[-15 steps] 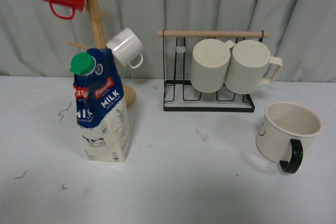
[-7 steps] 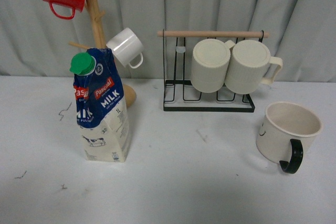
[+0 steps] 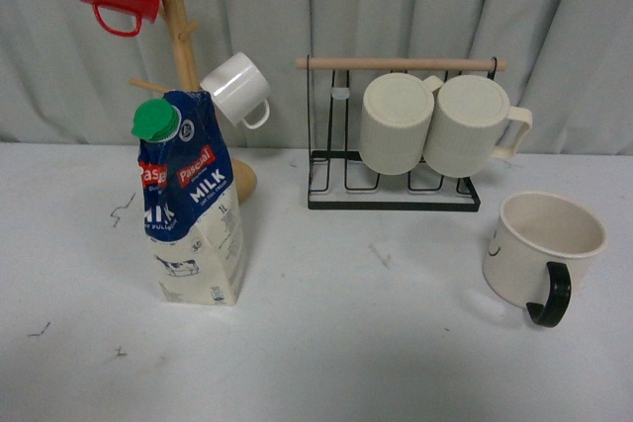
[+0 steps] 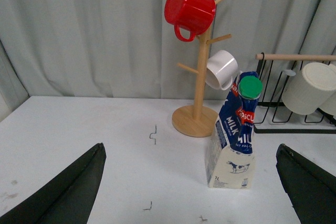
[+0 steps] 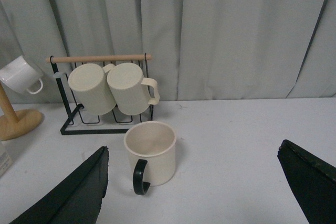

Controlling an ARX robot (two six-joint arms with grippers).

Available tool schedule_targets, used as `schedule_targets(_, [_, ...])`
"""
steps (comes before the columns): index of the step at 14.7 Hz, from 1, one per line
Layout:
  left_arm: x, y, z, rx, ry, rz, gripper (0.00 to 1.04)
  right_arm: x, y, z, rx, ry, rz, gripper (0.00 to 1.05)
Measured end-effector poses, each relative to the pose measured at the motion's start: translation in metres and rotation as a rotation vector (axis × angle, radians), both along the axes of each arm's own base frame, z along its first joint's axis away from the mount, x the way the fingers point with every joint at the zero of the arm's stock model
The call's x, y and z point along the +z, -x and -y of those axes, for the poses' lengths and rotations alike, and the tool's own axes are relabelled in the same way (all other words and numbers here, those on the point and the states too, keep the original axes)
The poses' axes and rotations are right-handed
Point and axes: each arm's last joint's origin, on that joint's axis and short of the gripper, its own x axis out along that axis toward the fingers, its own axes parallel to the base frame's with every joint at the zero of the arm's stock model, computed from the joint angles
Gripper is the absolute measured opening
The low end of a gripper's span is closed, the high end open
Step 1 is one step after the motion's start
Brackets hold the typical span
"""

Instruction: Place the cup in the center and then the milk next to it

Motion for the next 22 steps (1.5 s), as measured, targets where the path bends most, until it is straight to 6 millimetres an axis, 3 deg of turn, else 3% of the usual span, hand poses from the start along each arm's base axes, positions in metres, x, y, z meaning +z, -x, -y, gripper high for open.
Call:
schedule_targets(5, [0.0, 0.0, 0.0, 0.0, 0.0, 0.0, 0.98, -0.001, 0.0, 0.0, 0.005, 0.003, -0.007, 0.98])
schedule_targets(6, [0.0, 0.0, 0.0, 0.001, 0.0, -0.001, 0.98, -0.002, -0.002, 0.002, 0.074, 0.04, -0.085, 0.98])
schedule_targets(8, [0.0, 0.0, 0.0, 0.0, 0.0, 0.0, 0.98, 0.02, -0.02, 0.012, 0.117, 0.088, -0.062, 0.98])
schedule_targets(11, [0.0, 0.0, 0.0, 0.0, 0.0, 0.0, 0.98, 0.067, -0.081, 0.03, 0.034, 0.029, -0.037, 0.98])
schedule_targets(15, [0.0, 0.0, 0.0, 0.0, 0.0, 0.0, 0.98, 0.071, -0.196, 0.044, -0.076, -0.166, -0.348, 0.98])
schedule_targets(17, [0.0, 0.0, 0.0, 0.0, 0.0, 0.0, 0.98, 0.056, -0.246, 0.046, -0.114, -0.222, -0.495, 0.98])
schedule_targets(18, [0.0, 0.0, 0.0, 0.0, 0.0, 0.0, 0.98, 0.044, -0.26, 0.042, -0.114, -0.235, -0.557, 0.98])
schedule_targets(22, [0.0, 0.0, 0.0, 0.0, 0.0, 0.0, 0.98, -0.004, -0.284, 0.015, -0.075, -0.249, -0.768, 0.98])
